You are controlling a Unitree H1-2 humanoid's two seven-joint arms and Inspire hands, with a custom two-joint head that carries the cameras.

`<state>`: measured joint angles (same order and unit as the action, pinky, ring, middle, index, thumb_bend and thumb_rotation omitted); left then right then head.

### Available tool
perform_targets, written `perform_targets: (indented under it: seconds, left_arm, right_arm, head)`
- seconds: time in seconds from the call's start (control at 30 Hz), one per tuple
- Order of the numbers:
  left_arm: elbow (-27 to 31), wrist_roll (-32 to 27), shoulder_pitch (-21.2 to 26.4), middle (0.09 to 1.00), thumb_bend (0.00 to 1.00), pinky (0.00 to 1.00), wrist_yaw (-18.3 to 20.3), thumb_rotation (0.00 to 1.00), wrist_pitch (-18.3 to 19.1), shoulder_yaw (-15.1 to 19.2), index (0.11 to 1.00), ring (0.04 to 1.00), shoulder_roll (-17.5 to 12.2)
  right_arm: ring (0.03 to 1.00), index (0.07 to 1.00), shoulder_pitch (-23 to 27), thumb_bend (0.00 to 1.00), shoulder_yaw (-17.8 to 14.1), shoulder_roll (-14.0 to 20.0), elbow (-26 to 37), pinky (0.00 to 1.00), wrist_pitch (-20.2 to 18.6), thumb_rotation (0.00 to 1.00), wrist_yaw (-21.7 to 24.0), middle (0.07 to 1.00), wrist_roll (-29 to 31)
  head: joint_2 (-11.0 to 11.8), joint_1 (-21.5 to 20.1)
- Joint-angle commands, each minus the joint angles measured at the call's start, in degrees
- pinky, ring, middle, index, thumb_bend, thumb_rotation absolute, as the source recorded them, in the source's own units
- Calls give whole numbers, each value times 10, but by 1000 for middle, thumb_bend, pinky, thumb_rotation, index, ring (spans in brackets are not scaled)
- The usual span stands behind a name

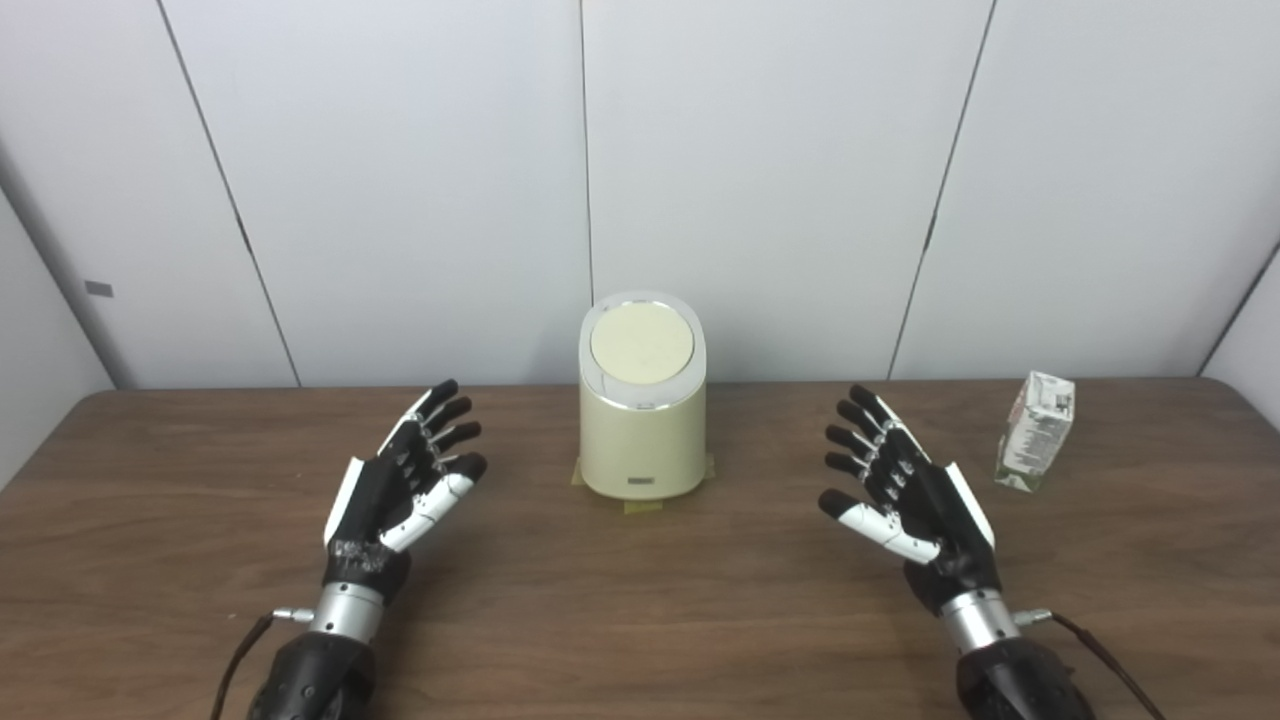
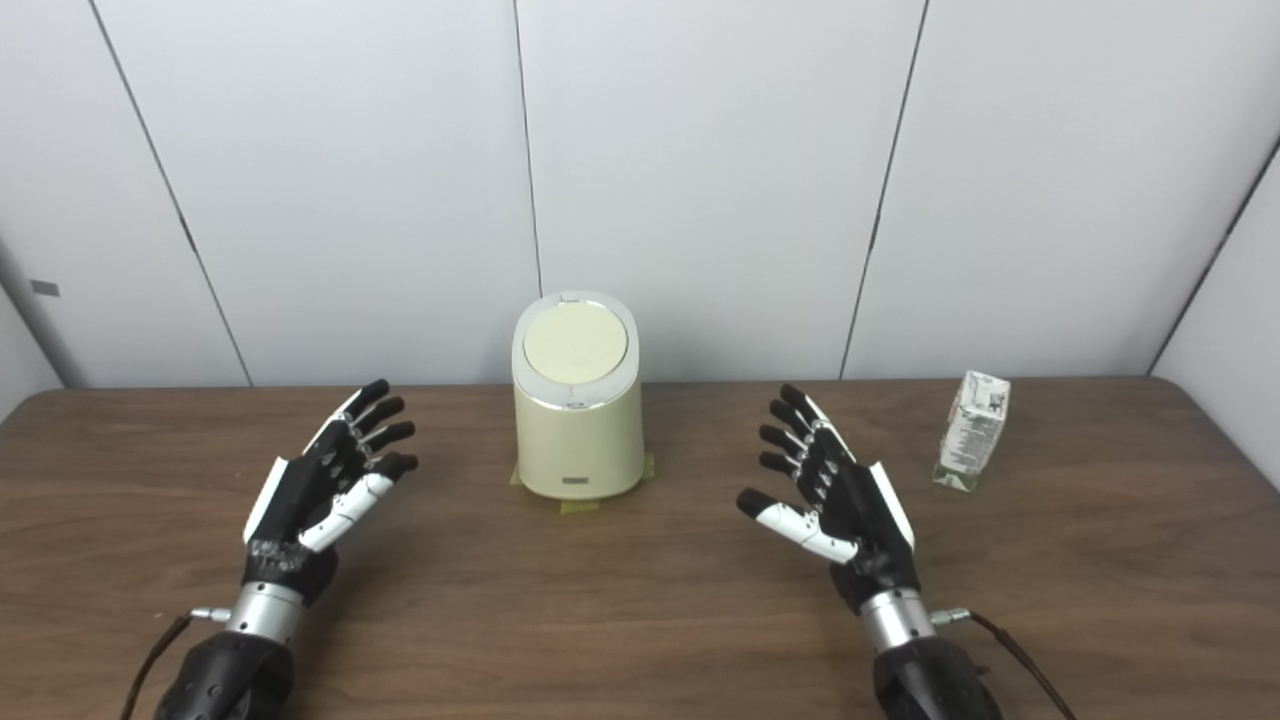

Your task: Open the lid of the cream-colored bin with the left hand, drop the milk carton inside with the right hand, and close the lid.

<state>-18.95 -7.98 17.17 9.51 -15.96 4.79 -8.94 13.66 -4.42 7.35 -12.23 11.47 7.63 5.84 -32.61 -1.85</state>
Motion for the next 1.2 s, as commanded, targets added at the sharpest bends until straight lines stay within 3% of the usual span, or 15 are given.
perform_targets:
  seconds: [0.0, 0.17, 0.27, 0.57, 0.77, 0.93, 1.07, 1.17]
  left_arm:
    - [16, 21, 14, 867, 798, 691, -20, 425, -9, -5, 895, 820, 10]
    - [45, 84, 44, 867, 797, 705, -77, 450, 18, -14, 893, 836, 37]
    - [56, 124, 69, 895, 806, 862, -109, 476, 46, -23, 918, 891, 53]
    - [11, 171, 158, 975, 873, 926, -157, 433, 82, -37, 979, 983, 80]
    - [-40, 198, 207, 992, 889, 952, -194, 445, 87, -41, 999, 999, 82]
    - [-71, 187, 239, 992, 884, 909, -195, 443, 95, -39, 998, 992, 83]
    - [-96, 224, 258, 989, 892, 914, -226, 382, 96, -52, 988, 978, 76]
    - [-105, 226, 265, 998, 903, 928, -221, 303, 100, -59, 998, 983, 68]
  right_arm:
    - [865, 918, 12, 782, -4, 4, 16, 818, 16, 360, 0, 909, 10]
    - [871, 913, 14, 785, -6, 7, 0, 807, 31, 342, 12, 913, 26]
    - [870, 915, 12, 779, -5, 8, -3, 805, 37, 347, 16, 915, 26]
    - [854, 924, 12, 743, -1, 7, -5, 791, 46, 367, 11, 909, 6]
    - [850, 924, 12, 734, -1, 5, 1, 801, 41, 352, 10, 901, 6]
    - [850, 926, 12, 723, -3, 6, -2, 812, 46, 369, 12, 899, 9]
    - [853, 925, 12, 721, -4, 5, -2, 808, 48, 368, 16, 900, 17]
    - [856, 925, 12, 720, -4, 5, -2, 811, 47, 366, 17, 903, 21]
  head:
    - [1, 0]
    - [17, 5]
    - [27, 10]
    - [29, 10]
    - [27, 10]
    - [22, 15]
    - [19, 13]
    - [18, 12]
